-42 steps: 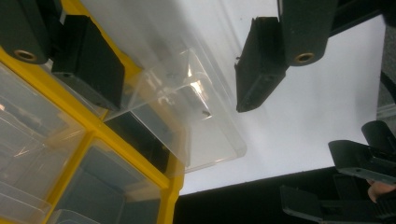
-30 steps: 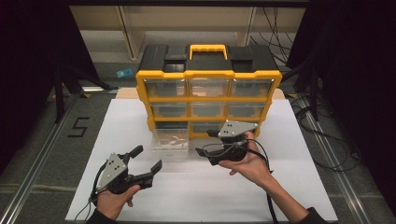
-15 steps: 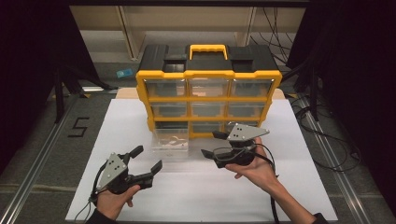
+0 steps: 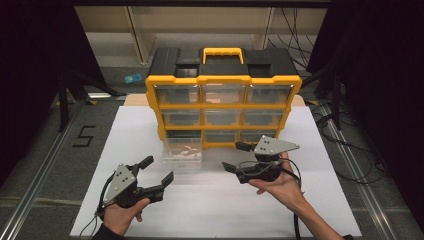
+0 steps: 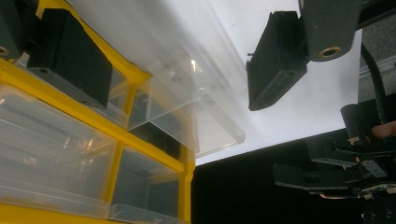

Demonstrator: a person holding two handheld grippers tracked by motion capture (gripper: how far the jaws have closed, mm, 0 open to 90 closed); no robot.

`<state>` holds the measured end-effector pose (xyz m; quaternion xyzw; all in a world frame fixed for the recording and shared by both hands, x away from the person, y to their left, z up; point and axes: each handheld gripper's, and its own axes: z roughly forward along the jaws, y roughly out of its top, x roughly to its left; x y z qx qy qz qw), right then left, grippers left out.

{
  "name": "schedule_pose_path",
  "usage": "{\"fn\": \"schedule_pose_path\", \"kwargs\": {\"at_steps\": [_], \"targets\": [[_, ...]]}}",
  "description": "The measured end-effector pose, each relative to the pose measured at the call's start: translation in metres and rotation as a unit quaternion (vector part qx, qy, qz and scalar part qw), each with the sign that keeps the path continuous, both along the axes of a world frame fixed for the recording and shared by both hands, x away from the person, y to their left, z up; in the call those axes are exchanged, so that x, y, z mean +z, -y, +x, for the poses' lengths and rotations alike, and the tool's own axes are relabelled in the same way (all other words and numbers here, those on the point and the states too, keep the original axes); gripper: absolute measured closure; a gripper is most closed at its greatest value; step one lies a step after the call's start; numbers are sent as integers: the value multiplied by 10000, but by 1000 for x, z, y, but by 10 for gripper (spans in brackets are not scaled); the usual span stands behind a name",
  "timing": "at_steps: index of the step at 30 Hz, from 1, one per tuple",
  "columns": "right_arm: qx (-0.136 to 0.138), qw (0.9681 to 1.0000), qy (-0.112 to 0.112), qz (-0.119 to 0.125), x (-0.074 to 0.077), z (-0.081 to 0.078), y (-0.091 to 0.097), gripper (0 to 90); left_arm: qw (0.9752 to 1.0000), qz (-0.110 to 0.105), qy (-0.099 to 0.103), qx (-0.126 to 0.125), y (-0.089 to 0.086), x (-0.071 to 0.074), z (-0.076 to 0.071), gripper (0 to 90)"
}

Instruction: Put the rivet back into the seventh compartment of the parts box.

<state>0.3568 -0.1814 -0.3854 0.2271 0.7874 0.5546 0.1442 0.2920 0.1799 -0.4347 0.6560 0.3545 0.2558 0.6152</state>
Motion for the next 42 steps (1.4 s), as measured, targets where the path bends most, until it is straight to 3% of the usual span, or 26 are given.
{"fn": "schedule_pose_path", "kwargs": {"at_steps": [3, 4, 10, 13, 21, 22, 24, 29, 31, 35, 42], "targets": [[-69, 9999, -111, -1, -2, -3, 4, 210, 10000, 1, -3, 3, 0, 0, 0, 158], [-86, 10000, 21, 46, -4, -3, 5, 210, 10000, 5, -6, 3, 0, 0, 0, 158], [-127, 9999, -61, 70, -7, -10, 11, 204, 10000, 31, -8, -20, 0, 0, 0, 158], [-173, 9998, 56, 98, -8, -12, 15, 200, 10000, 16, -3, -5, 0, 0, 0, 158], [-293, 9994, 3, 185, -12, -20, 24, 186, 10000, 19, -1, -25, 0, 0, 0, 158], [-273, 9993, 118, 246, -12, -19, 25, 186, 10000, 15, 3, -22, 0, 0, 0, 158], [-336, 9991, 18, 241, -12, -22, 27, 185, 10000, 40, 7, -36, 1, 0, 0, 158], [-356, 9989, 129, 287, -13, -26, 30, 185, 10000, 47, 7, -37, 1, 0, 0, 158], [-358, 9990, 24, 253, -13, -29, 32, 185, 10000, 42, 6, -47, 1, 0, 0, 158], [-374, 9987, 172, 301, -14, -30, 34, 184, 10000, 27, 11, -35, 1, 0, -1, 158], [-432, 9985, 127, 295, -18, -34, 38, 181, 10000, 40, 12, -40, 1, 0, 0, 158]]}}
